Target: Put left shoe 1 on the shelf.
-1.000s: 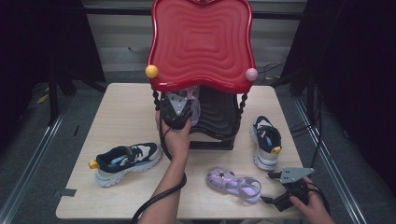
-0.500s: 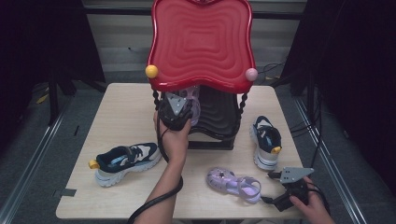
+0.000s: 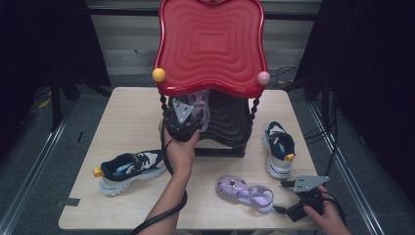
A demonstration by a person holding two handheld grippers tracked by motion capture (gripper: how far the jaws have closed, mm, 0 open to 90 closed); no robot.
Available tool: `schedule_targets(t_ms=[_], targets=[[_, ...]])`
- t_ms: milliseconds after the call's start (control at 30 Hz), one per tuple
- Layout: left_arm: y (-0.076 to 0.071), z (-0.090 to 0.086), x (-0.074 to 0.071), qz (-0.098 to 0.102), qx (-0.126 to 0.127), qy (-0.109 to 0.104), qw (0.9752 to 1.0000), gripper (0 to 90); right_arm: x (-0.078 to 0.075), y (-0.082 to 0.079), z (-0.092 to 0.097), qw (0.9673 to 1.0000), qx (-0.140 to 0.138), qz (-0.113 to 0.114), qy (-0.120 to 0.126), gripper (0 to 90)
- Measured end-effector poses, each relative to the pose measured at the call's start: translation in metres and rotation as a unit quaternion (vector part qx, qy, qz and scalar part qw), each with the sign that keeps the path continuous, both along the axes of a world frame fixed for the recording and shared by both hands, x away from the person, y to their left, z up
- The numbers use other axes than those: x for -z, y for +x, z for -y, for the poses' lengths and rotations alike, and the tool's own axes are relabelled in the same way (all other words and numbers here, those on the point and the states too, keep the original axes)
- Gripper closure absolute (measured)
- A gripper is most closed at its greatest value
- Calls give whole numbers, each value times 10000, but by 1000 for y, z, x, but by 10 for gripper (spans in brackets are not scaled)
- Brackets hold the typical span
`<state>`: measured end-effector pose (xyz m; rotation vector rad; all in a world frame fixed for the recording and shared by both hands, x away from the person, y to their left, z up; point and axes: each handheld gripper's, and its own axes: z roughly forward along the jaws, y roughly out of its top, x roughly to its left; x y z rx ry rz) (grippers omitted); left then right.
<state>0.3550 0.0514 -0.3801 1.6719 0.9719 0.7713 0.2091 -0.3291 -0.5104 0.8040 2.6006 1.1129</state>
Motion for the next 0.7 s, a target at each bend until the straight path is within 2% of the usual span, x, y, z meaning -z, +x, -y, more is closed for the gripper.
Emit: schedule_targets(t_ms=[267,300,333,400,700], targets=[[-7,-5,-2,-74,141,65,9999,506,0,0,0,10000,-1,0,0,68],[-9,-5,-2,-65,178,-62,9998,495,0,0,0,10000,-1,0,0,69],[-9,-5,-2,-65,178,-62,9998,490,0,0,0,10000,-1,0,0,69],[-11,-8,-3,-123,257,42,9996,476,0,0,0,10000,0,-3,0,69],[-19,-15,-4,-349,577,5,9977,420,0,0,0,10000,0,1,-1,69]])
